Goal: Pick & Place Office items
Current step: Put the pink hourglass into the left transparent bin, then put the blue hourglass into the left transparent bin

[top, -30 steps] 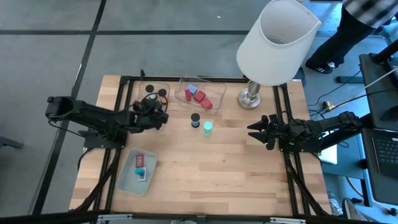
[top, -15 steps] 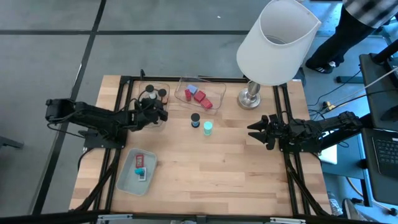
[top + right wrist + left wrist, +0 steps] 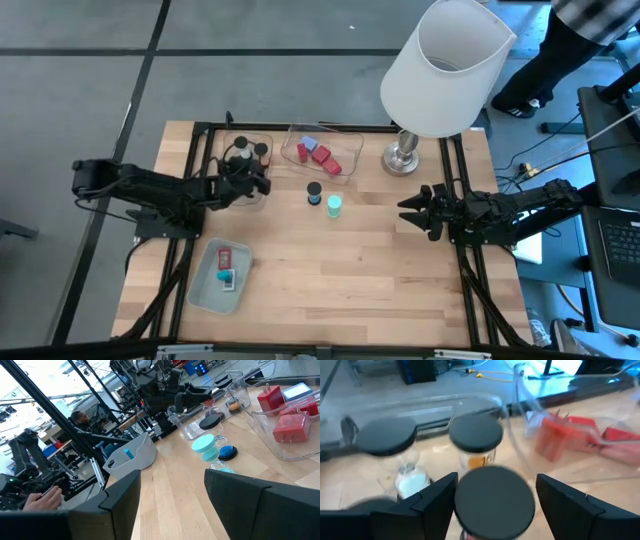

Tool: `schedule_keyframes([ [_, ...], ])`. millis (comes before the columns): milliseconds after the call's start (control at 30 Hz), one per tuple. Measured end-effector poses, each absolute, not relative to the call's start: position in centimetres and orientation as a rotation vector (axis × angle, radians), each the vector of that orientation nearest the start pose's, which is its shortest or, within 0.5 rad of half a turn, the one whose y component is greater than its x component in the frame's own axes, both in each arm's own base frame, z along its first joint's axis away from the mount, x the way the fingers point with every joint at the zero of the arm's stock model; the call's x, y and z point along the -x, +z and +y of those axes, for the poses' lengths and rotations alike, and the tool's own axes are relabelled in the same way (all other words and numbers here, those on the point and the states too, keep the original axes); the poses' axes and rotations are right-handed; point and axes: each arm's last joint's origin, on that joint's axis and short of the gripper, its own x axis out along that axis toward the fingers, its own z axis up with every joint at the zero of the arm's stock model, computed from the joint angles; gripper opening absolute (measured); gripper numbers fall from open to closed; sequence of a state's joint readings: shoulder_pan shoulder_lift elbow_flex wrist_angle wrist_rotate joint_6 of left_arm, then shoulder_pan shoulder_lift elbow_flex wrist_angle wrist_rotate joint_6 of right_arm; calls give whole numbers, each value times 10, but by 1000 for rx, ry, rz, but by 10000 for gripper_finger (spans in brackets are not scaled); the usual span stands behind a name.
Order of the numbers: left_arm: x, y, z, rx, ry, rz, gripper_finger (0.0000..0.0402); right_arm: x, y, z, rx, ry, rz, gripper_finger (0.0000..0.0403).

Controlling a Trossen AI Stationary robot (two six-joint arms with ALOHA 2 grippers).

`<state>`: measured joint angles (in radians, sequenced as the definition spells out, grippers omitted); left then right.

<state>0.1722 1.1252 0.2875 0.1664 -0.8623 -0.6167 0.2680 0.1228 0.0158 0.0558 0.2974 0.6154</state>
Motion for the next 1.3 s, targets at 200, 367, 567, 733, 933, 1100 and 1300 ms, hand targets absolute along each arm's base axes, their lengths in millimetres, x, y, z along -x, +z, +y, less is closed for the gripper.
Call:
schedule_keyframes([
  [200,-181,170,53,240,1073,316,279,-102,164,19,-601,-43,38,224],
  [367,-185,190,50,190,1020,351,285,-102,164,19,-601,-44,39,224],
  [567,-197,214,39,108,898,365,286,-102,164,19,-601,-43,39,224],
  [733,-213,222,27,71,690,342,286,-102,164,19,-601,-44,39,224],
  [933,-238,206,14,60,544,337,286,-102,164,19,-601,-44,39,224],
  [1100,-259,186,7,34,502,329,286,-102,164,19,-601,-44,39,224],
  [1300,-286,179,2,-32,450,363,313,-102,164,19,-601,-44,39,224],
])
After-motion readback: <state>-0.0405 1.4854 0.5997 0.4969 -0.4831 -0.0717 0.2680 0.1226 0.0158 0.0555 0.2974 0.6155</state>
